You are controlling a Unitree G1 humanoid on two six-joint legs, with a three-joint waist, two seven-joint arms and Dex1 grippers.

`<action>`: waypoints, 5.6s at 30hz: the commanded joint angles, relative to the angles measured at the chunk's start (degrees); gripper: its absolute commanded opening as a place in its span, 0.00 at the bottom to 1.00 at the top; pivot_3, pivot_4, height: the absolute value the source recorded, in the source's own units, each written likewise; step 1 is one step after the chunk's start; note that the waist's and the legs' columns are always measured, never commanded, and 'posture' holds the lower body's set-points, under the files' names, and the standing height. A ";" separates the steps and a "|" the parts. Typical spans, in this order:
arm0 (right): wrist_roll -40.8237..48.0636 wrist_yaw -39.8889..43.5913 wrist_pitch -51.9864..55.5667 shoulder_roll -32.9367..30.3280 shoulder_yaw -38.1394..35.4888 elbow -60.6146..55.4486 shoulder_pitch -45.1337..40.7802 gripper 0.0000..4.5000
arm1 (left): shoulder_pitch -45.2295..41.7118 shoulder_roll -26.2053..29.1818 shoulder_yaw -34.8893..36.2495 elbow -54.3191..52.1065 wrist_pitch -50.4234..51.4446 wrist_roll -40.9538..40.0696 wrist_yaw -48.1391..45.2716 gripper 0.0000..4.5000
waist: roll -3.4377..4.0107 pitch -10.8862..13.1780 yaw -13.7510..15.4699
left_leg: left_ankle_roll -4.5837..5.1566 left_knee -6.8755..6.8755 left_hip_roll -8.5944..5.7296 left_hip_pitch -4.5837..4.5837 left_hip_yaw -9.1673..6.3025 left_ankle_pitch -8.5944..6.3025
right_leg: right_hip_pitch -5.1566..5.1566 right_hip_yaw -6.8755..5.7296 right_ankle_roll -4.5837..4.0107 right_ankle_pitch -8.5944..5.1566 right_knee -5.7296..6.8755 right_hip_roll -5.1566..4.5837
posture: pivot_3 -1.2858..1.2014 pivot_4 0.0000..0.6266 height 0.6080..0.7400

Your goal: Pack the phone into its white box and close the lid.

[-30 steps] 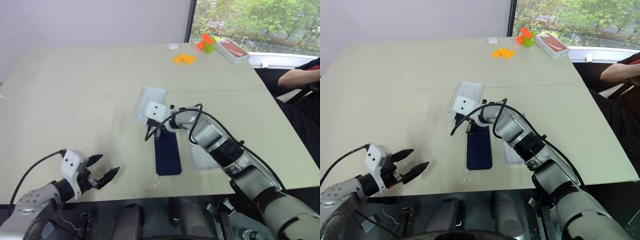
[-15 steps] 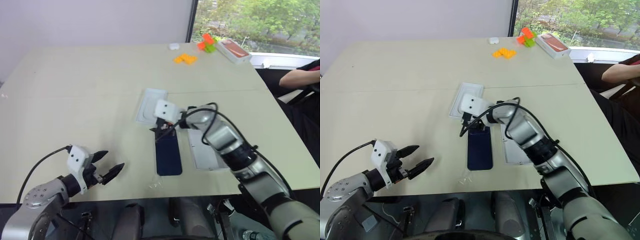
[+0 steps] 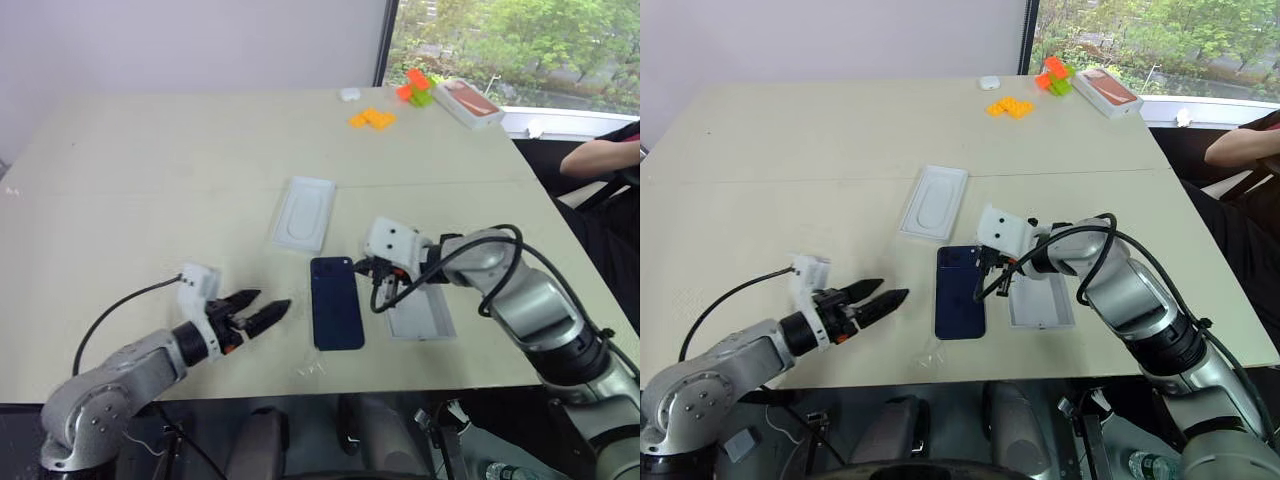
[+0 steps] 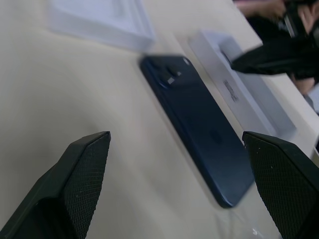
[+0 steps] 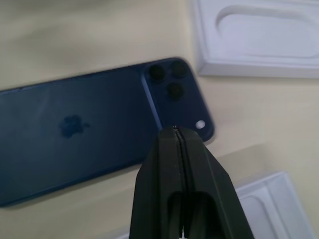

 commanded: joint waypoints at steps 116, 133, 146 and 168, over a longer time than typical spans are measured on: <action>-9.29 1.82 -10.26 8.51 13.29 8.27 -1.21 0.01 | -9.93 15.09 -16.83 14.21 -8.33 -51.48 39.37 1.00 | -0.05 -0.09 0.87 | -0.25 0.01 -0.17 0.12 -0.03 0.14 | 0.21 0.01 -0.28 -0.11 -0.15 -0.17 | 0.52 0.24 1.00; -9.11 2.78 -10.60 12.43 13.95 11.36 -0.79 0.01 | -9.65 14.42 -16.25 13.49 -9.77 -51.73 38.60 1.00 | -0.05 -0.10 0.64 | -0.26 0.00 -0.09 0.33 -0.06 0.14 | 0.31 0.01 -0.29 -0.11 -0.09 -0.03 | 0.52 0.24 1.00; -8.14 4.11 -9.50 11.63 12.31 10.40 0.38 0.01 | -8.79 12.13 -13.18 12.67 -12.44 -52.50 37.63 1.00 | -0.05 -0.09 0.70 | -0.27 -0.12 -0.05 0.62 -0.05 0.13 | 0.57 0.01 -0.28 -0.14 -0.19 -0.04 | 0.52 0.24 1.00; -8.80 4.05 -9.31 11.64 11.74 10.26 1.21 0.01 | -6.34 12.32 -11.51 10.70 -12.33 -52.10 34.76 1.00 | -0.06 -0.08 0.63 | -0.27 -0.12 -0.06 0.07 -0.05 0.14 | 0.08 0.00 -0.28 -0.13 -0.24 -0.05 | 0.52 0.24 1.00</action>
